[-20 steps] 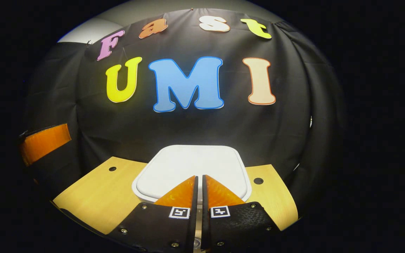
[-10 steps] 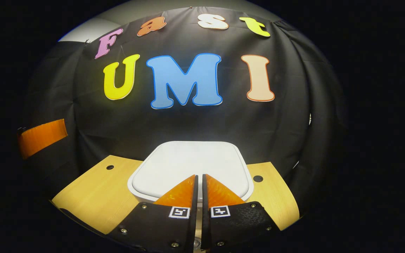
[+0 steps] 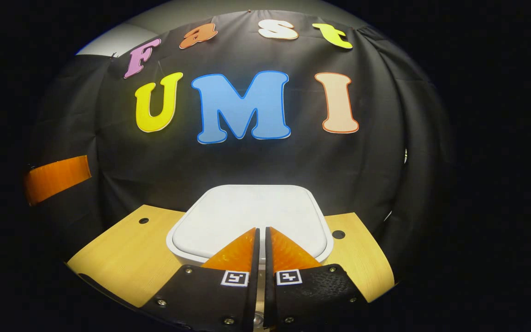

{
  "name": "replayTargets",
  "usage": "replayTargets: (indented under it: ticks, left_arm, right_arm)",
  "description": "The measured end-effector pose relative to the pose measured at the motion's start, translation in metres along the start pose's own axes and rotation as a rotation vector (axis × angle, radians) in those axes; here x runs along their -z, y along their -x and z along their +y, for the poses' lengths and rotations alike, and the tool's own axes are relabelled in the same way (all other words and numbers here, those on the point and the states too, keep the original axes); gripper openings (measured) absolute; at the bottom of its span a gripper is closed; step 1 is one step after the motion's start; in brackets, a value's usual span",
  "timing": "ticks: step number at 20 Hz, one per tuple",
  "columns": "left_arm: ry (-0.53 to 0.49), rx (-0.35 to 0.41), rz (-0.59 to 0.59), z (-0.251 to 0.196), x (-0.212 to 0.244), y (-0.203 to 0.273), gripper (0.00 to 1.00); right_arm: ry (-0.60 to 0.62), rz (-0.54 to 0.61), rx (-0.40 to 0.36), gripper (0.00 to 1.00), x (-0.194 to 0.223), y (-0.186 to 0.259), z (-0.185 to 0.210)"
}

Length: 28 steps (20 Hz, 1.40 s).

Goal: Press the lid of the desktop garbage bin to open it, pick up the crumpled paper on the desktop and throw it into the bin, then pick up the pop can on the desktop and drop it into the bin, and finally close the garbage bin lid.

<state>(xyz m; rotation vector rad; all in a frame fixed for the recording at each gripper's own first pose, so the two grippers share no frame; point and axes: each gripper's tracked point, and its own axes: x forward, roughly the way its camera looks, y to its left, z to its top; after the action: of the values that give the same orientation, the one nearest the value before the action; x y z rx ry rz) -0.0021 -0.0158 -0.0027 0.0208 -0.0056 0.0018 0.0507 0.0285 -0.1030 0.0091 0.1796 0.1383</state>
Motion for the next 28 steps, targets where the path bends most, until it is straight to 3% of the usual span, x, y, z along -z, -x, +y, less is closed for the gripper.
replayTargets:
  ticks: [20, 28]
  left_arm:
    - [0.028, 0.012, -0.017, 0.001, -0.004, 0.011, 0.95]
    - [0.026, 0.015, -0.043, 0.002, -0.012, 0.019, 0.94]
  right_arm:
    - [0.036, 0.022, 0.020, 0.08, 0.006, 0.001, 0.001]
    - [-0.006, -0.019, -0.025, 0.08, -0.008, 0.003, 0.001]
